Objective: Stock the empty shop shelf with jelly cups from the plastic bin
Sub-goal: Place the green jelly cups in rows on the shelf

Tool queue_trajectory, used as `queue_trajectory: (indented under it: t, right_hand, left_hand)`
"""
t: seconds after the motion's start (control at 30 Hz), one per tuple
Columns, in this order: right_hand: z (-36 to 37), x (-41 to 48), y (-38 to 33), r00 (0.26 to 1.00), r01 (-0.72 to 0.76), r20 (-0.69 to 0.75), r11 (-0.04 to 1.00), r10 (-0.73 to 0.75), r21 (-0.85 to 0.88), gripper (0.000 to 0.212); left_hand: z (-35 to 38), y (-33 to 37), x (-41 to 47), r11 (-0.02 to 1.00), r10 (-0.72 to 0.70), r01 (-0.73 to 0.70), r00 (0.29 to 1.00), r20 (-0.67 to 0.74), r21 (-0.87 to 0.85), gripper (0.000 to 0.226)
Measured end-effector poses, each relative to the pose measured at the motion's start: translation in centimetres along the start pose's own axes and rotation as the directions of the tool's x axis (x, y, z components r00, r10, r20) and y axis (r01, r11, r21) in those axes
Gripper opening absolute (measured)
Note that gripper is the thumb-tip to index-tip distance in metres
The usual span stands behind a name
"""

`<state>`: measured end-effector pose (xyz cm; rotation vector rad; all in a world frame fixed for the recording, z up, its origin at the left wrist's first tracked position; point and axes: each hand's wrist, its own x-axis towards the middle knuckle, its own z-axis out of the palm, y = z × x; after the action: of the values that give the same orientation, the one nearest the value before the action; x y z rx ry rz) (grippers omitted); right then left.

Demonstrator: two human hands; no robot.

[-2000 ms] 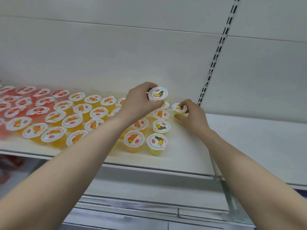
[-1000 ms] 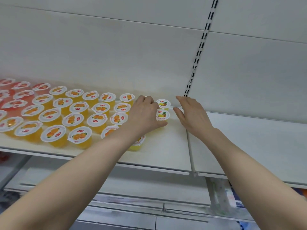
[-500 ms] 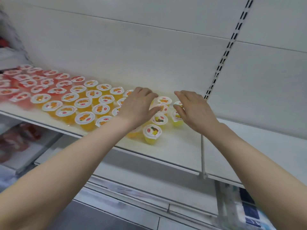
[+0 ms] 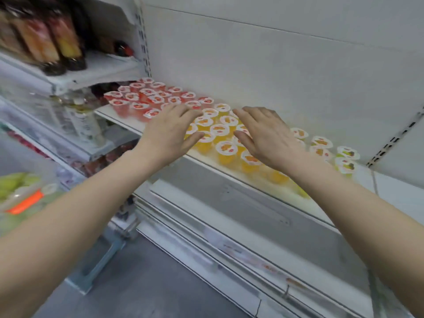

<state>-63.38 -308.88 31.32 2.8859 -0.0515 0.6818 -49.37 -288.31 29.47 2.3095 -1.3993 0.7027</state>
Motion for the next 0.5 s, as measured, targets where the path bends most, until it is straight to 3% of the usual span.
queue_trajectory:
  t: [0.5]
  right_hand:
    - [9.2, 17.4, -29.4, 0.926, 0.376, -0.046, 0.907, -0.374, 0.189, 0.053]
  left_hand:
    - [-9.6, -25.6, -19.7, 0.928, -0.346, 0.336, 0.937, 0.04, 0.161, 0.049]
